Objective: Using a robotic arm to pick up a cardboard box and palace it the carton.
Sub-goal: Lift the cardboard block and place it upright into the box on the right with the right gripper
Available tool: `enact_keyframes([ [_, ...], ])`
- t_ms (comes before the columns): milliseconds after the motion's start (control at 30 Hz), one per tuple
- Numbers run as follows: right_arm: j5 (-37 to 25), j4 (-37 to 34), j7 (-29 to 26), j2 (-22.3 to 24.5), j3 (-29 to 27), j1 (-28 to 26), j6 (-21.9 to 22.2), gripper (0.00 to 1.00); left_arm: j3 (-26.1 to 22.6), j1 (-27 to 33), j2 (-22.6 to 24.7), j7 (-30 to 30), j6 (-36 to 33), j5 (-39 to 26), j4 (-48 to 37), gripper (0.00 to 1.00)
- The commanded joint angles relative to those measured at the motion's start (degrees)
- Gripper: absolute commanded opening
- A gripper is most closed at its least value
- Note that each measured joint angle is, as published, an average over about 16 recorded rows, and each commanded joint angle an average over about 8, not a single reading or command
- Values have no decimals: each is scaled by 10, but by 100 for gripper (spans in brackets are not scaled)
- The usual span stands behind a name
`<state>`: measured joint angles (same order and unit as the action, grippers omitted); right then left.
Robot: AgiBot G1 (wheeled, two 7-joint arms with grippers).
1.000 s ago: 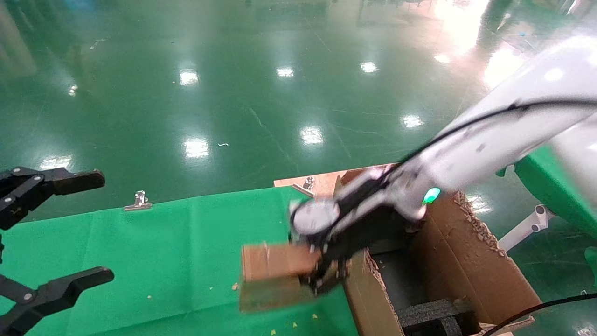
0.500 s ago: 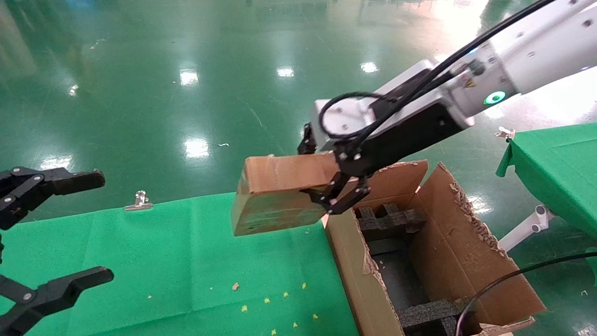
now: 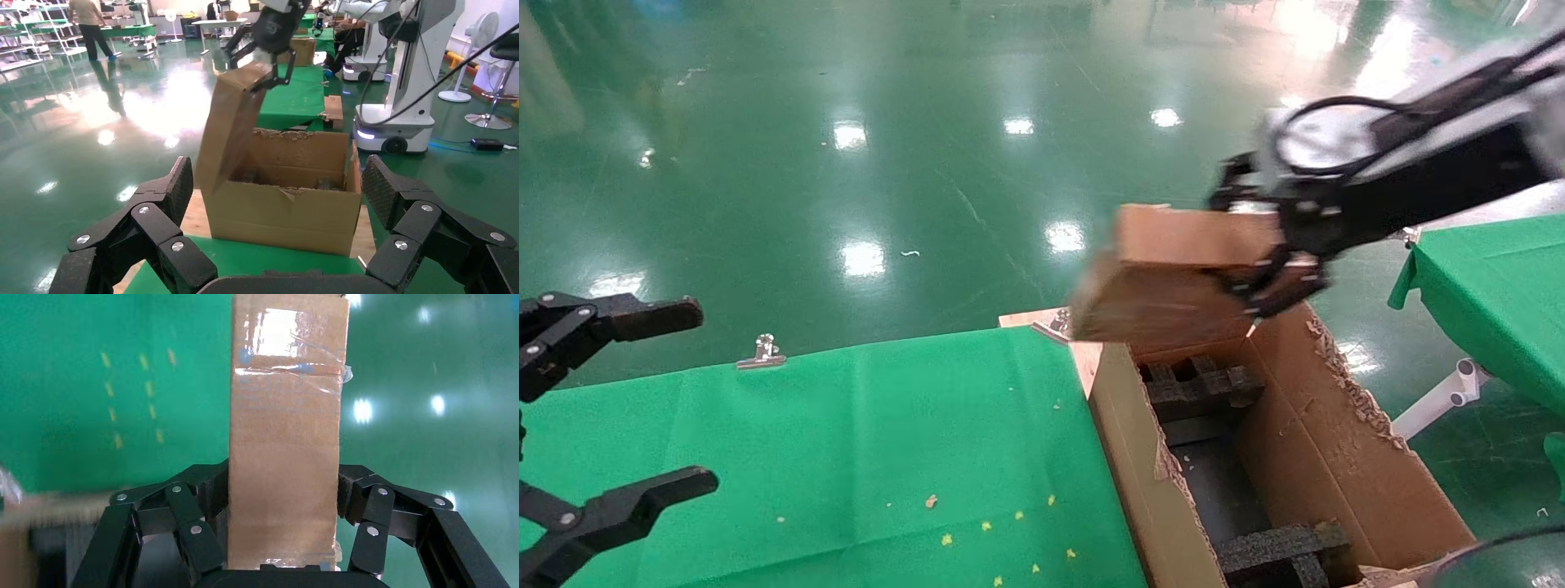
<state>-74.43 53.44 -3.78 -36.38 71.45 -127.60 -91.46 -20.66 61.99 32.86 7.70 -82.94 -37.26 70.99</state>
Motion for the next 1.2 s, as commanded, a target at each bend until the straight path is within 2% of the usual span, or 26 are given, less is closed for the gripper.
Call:
enact_keyframes([
  [33, -7, -4, 4, 17, 20, -21, -1, 0, 0, 0, 0, 0, 0, 0, 0, 100],
  [333, -31, 5, -13, 86, 125, -103, -1, 0, 0, 0, 0, 0, 0, 0, 0, 100],
  [600, -17, -9, -37, 128, 196, -135, 6, 0, 0, 0, 0, 0, 0, 0, 0, 100],
  [800, -7, -25, -52, 143, 209, -142, 12, 0, 0, 0, 0, 0, 0, 0, 0, 100],
  [1100, -8, -20, -48, 136, 204, -137, 13, 0, 0, 0, 0, 0, 0, 0, 0, 100],
  [1200, -11, -24, -71, 135, 208, -128, 25, 0, 0, 0, 0, 0, 0, 0, 0, 100],
])
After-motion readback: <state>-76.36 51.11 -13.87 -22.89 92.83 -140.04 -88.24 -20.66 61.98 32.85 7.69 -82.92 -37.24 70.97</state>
